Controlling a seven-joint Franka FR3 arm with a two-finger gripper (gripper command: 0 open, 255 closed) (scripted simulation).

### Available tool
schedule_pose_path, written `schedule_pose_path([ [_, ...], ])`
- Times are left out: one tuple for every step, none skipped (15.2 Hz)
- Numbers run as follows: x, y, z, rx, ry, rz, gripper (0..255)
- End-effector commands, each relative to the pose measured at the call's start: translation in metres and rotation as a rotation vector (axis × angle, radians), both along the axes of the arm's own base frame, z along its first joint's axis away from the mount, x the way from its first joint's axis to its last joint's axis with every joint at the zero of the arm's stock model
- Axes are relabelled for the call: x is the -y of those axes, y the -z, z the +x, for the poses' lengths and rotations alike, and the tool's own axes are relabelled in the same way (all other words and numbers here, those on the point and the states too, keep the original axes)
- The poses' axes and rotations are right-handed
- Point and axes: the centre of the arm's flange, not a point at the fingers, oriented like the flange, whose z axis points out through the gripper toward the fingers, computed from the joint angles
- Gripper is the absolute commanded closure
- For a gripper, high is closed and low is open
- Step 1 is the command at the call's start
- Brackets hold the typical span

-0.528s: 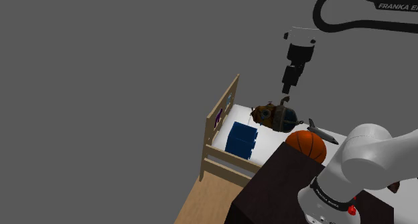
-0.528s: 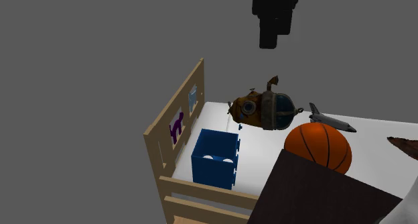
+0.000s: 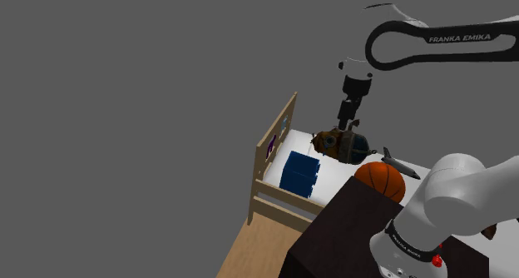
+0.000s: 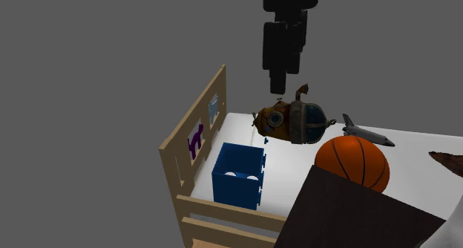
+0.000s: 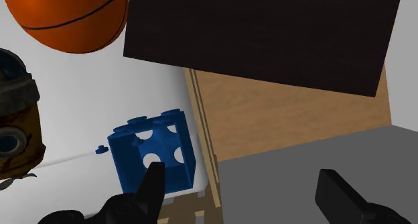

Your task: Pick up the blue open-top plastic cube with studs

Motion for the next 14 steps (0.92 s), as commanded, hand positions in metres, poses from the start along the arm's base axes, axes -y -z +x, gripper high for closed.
schedule_pose_path([
  [0.003,0.027,0.008,0.004,-0.018,0.001,0],
  [0.006,0.040,0.012,0.005,-0.026,0.002,0],
  [0.008,0.052,0.017,0.006,-0.035,0.002,0],
  [0.010,0.064,0.021,0.007,-0.043,0.003,0],
  [0.012,0.076,0.025,0.007,-0.051,0.004,0],
  [0.014,0.088,0.030,0.008,-0.060,0.004,0],
  [0.017,0.101,0.034,0.009,-0.068,0.005,0],
  [0.019,0.113,0.039,0.010,-0.076,0.006,0],
  [0.021,0.125,0.043,0.011,-0.085,0.006,0],
  [0.023,0.137,0.048,0.011,-0.093,0.007,0],
  [0.025,0.149,0.052,0.012,-0.102,0.008,0],
  [0.026,0.161,0.057,0.013,-0.110,0.008,0],
  [0.028,0.174,0.062,0.014,-0.118,0.009,0],
  [0.030,0.186,0.066,0.015,-0.127,0.010,0],
])
